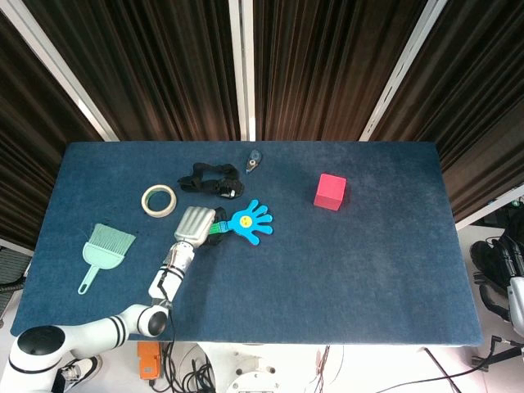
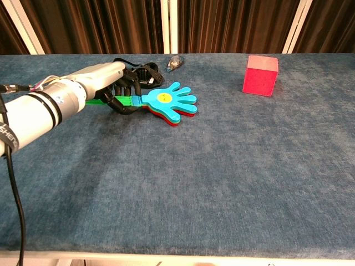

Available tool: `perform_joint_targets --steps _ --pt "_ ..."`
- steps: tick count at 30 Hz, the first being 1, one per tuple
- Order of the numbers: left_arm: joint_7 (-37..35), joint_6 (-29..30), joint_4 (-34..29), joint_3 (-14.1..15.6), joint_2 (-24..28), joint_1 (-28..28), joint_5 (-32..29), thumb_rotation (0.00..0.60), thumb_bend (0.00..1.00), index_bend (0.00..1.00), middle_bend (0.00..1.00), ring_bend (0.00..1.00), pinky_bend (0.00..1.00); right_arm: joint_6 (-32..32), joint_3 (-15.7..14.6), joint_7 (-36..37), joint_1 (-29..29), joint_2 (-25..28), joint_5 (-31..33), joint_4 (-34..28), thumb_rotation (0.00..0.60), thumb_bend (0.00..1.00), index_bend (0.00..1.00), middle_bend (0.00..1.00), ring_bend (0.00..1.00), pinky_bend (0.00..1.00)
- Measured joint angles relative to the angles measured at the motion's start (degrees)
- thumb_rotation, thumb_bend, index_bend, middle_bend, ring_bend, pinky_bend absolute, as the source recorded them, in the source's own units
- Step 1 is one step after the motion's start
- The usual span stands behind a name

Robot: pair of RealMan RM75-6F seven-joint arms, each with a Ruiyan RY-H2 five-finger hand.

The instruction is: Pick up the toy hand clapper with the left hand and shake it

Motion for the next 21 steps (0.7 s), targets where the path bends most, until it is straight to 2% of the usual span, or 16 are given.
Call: perform_joint_targets --steps 4,9,13,15,18,21 --pt "2.5 -0.5 -0.7 0.6 1.0 -0.1 -1.1 0.6 0.42 0.58 0.74 0.73 0.92 0.2 0.0 0.1 0.1 0.0 -0.3 -0.1 0.6 0.3 0.0 0.0 0.0 0.0" --pt "4.9 -1.6 -1.6 0.9 2.1 -0.4 -3.3 0.6 0.42 0.52 0.81 0.81 0.95 0.3 0.0 0.6 0.2 -0.2 -0.7 0.3 0.6 0.3 0.0 0.0 0.0 0.0" --pt "5.0 -2.5 -2.8 0.7 2.8 -0.5 -4.9 0.6 0.41 0.36 0.84 0.86 0.97 0.5 0.0 0.8 0.2 -0.3 -0.8 0.6 0.6 0.3 0.0 0.0 0.0 0.0" --pt "4.3 -2.9 -3.2 0.5 3.1 -0.5 -5.4 0.6 0.4 0.32 0.87 0.89 0.99 0.5 0.0 0.9 0.2 -0.3 -0.8 0.6 0.6 0.3 0.0 0.0 0.0 0.0" --pt "2.9 -3.4 -3.8 0.1 3.4 -0.4 -6.1 0.6 0.4 0.33 0.92 0.93 1.0 0.5 0.1 0.9 0.1 -0.2 -0.7 0.6 0.6 0.3 0.0 0.0 0.0 0.0" --pt "2.7 -3.2 -3.8 0.1 3.4 -0.5 -6.4 0.6 0.39 0.42 0.98 0.97 1.0 0.4 0.0 0.9 0.2 -0.2 -0.7 0.6 0.6 0.3 0.0 0.0 0.0 0.0"
